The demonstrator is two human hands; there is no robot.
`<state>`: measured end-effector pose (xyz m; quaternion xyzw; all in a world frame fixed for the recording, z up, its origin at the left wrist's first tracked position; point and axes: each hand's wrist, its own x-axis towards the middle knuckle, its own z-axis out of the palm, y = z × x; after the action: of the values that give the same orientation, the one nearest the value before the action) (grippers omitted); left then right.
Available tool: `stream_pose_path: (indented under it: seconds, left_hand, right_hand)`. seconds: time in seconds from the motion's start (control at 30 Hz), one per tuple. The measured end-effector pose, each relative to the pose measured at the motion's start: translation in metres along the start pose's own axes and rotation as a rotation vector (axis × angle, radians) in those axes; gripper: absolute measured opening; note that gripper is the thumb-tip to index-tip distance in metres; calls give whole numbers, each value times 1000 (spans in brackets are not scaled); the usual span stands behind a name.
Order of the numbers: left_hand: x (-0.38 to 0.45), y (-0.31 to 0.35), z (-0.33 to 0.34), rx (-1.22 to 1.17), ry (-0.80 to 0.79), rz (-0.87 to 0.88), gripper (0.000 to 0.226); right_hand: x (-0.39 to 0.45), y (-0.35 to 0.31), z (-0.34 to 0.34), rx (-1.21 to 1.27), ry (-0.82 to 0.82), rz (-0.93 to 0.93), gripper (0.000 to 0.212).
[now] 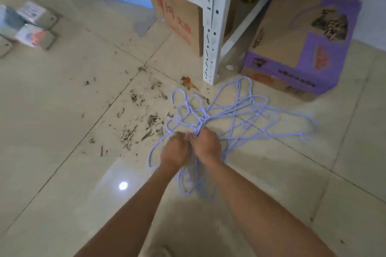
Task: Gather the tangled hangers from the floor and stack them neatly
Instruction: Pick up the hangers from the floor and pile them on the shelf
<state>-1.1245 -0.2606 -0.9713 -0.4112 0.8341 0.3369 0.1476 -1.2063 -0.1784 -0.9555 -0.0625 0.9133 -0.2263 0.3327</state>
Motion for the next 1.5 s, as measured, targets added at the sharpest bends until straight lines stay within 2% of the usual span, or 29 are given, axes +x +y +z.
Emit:
stream_pose_path:
  seconds: [0.1,0.17,0.23,0.33,0.43,0.57,0.67,0.77,0.83,0.9,1.03,1.1,1.2,1.33,1.5]
  left_hand:
    - [-17,12,16,-106,58,-20,23]
    - [-34,17,17,-117,15,-22,20]
    - [-50,34,7,-163,-98,-21,20]
    - [-80,66,-16,-415,-290,-68,21]
    - [-104,95,-28,-476,-420,-111,13]
    - [-129,137,-59,-518,-488,-71,21]
    - [-144,151,-88,-454,-545,-25,23]
    - [-148,160,-105,-454,-532,3,21]
    - [-154,167,-111,-511,-468,56,14]
    - [-164,172,-117,-558,-385,142,17]
    - [-182,174,-143,-714,-273,85,23]
    - [-183,177,-150,-689,-232,123,35]
    - [-187,178,-150,-673,-230,160,37]
    - [-186,174,-149,-770,-219,71,48]
    - [-183,170,-149,-844,-210,39,49]
  right_hand:
    - [5,-1,8,21,39,33,40]
    - [-7,7,-4,23,6,63,36]
    - [-21,15,-26,42,9,70,31]
    - [-48,27,-61,103,-6,46,30]
    - [-67,36,-87,70,-75,47,30]
    - [-86,30,-136,134,-127,25,28]
    - [-105,22,-176,277,-165,45,26]
    - [-114,16,-196,505,-172,99,27]
    - [-123,8,-198,686,-180,99,29]
    - [-134,-2,-200,748,-163,-10,34]
    - [-149,-12,-210,746,-145,-174,40]
    - [-148,-14,-215,779,-209,-156,41]
    - [-148,-18,-215,967,-353,-25,38]
    - [-141,-21,-214,861,-284,-117,30]
    - [-137,-24,-211,741,-187,-179,35]
